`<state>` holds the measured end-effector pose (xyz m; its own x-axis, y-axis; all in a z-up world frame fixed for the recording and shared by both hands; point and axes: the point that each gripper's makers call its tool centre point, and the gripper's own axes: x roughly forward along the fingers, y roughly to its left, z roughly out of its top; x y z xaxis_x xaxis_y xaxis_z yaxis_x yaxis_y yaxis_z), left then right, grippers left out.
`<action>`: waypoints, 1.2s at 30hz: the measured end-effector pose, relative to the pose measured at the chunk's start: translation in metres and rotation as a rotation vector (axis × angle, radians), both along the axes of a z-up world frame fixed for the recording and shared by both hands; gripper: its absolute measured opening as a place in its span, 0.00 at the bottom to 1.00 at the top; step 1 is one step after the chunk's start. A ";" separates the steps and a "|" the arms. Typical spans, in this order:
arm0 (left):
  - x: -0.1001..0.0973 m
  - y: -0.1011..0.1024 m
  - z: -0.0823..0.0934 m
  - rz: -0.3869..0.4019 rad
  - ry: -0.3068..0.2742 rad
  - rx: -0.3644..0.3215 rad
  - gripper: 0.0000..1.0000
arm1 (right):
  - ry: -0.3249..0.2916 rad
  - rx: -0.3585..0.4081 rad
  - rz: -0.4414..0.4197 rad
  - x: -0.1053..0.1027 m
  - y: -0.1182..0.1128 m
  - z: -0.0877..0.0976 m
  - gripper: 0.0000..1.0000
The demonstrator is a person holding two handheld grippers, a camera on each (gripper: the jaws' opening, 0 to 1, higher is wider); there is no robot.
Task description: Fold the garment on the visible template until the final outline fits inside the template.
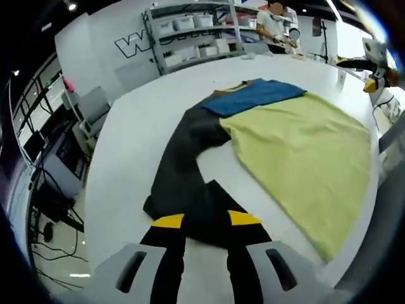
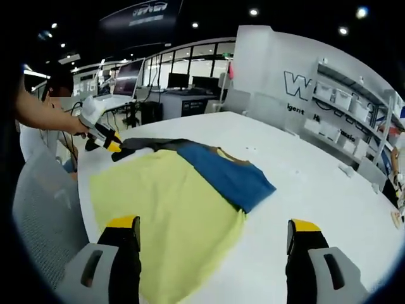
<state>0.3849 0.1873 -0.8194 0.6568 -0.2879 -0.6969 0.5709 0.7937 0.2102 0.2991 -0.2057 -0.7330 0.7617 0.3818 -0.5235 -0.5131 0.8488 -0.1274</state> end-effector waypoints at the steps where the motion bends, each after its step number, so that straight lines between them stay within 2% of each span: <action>1: 0.000 0.000 0.000 0.001 0.004 0.001 0.14 | 0.001 0.000 -0.001 -0.001 0.000 -0.001 0.96; 4: 0.002 0.002 0.004 0.007 0.004 -0.005 0.05 | -0.001 0.006 -0.004 -0.004 0.001 0.000 0.96; 10: 0.007 0.006 0.012 0.018 -0.002 -0.019 0.04 | -0.010 -0.016 0.008 -0.009 0.001 0.001 0.95; 15: 0.008 0.004 0.023 0.030 0.003 -0.058 0.04 | -0.012 -0.014 0.003 -0.012 0.001 0.002 0.95; 19: 0.011 0.004 0.032 0.020 -0.017 -0.048 0.04 | -0.017 -0.009 0.000 -0.013 0.002 0.004 0.95; 31: 0.034 0.005 0.082 0.051 -0.064 -0.102 0.04 | -0.022 -0.023 0.006 -0.017 0.001 0.007 0.98; 32: 0.035 0.003 0.085 0.049 -0.065 -0.103 0.04 | -0.020 -0.024 0.004 -0.017 0.000 0.007 0.98; 34: 0.040 0.000 0.096 0.028 -0.101 -0.094 0.04 | -0.019 -0.022 0.000 -0.018 -0.001 0.007 0.99; 36: 0.043 -0.002 0.103 0.026 -0.096 -0.103 0.04 | -0.020 -0.018 -0.003 -0.019 -0.001 0.007 0.99</action>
